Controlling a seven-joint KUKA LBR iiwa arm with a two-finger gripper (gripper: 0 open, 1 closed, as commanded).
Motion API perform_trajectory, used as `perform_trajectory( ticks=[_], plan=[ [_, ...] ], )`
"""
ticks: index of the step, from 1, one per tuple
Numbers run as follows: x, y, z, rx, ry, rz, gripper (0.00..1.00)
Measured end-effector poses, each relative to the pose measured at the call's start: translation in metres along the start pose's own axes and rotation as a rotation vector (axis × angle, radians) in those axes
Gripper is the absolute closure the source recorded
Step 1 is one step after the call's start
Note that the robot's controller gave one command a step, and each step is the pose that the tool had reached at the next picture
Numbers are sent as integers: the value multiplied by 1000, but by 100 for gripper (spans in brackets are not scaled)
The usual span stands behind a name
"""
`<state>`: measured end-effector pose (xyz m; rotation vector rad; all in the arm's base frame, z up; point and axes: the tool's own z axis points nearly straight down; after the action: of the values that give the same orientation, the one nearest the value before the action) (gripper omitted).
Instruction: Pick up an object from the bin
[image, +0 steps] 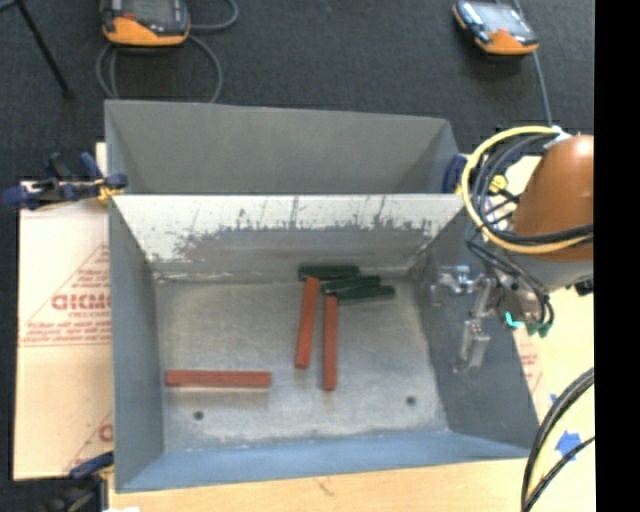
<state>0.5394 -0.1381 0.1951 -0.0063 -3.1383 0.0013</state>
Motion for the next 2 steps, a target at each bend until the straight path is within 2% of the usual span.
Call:
perform_trajectory(
  ticks=[1, 2],
  plan=[
    [9, 105, 92, -5, 0, -71, 0],
    [-29, 137, 123, 3, -13, -573, 0]
  ],
)
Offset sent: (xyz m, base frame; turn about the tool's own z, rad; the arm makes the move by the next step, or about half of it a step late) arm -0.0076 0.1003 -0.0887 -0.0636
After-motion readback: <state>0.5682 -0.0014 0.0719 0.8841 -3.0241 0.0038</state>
